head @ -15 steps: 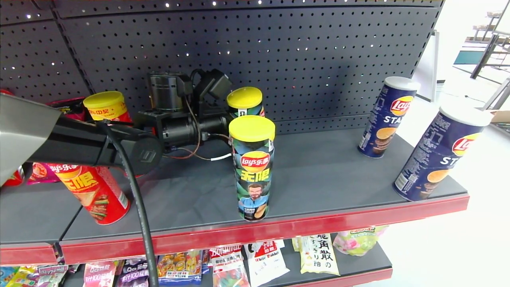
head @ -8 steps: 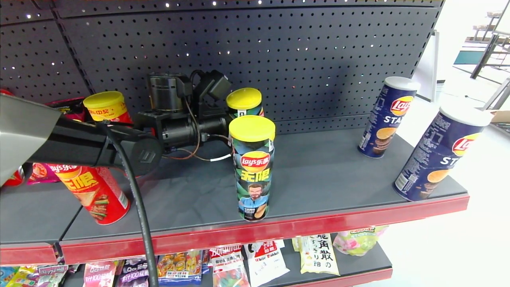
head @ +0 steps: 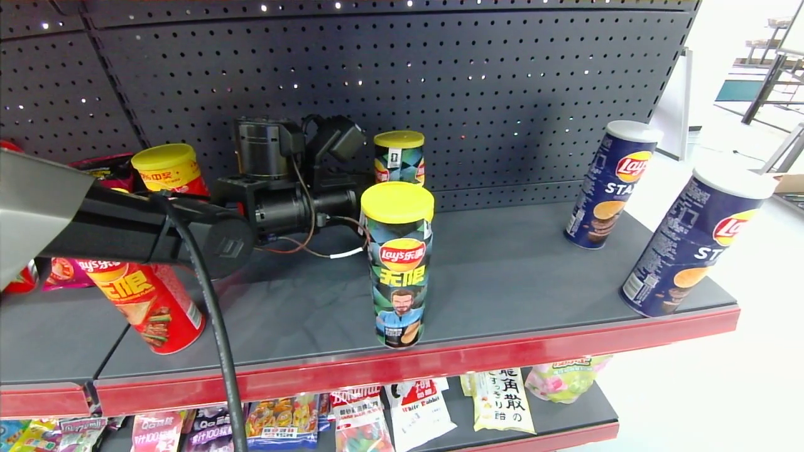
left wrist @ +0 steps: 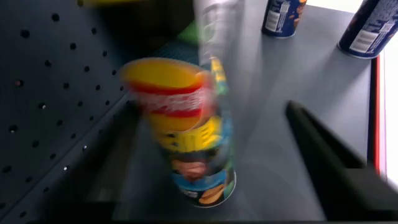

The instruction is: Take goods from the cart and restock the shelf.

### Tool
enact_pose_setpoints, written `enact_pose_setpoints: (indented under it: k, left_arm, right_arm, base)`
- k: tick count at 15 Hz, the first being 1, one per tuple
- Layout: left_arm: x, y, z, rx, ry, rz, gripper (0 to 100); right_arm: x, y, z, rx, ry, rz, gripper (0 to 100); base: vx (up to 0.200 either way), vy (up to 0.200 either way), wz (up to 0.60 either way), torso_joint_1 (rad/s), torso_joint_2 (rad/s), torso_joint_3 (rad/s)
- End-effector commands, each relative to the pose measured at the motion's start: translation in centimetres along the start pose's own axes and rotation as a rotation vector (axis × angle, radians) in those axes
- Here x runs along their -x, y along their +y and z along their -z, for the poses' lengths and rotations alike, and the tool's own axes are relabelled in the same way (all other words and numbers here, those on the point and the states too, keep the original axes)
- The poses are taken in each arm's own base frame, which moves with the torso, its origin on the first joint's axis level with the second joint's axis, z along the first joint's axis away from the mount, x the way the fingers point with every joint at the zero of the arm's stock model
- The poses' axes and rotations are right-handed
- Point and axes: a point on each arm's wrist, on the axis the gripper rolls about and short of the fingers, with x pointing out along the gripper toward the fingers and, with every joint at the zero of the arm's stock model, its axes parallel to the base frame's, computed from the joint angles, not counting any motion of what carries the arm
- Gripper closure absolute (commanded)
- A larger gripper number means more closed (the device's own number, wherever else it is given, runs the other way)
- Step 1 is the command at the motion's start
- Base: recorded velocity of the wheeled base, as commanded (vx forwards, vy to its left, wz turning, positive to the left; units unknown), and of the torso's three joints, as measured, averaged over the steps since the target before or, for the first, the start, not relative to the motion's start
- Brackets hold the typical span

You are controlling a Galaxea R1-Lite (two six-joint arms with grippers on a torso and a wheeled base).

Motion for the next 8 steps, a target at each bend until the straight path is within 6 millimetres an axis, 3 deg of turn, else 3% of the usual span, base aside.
enact_pose_setpoints:
  k: [1,8]
  left_arm:
    - [0.4,0.0,-0.3,-0.002,-0.005,-0.005,0]
    - [3.6,-0.1,0.3,0.02,0.033,-0.045,0]
  right_arm:
    - [0.0,0.0,0.0,0.0,0.0,0.0,0]
    - [0.0,0.0,0.0,0.0,0.0,0.0,0]
  base:
    - [0.0,0.0,0.0,0.0,0.0,0.0]
    - [0.0,0.0,0.0,0.0,0.0,0.0]
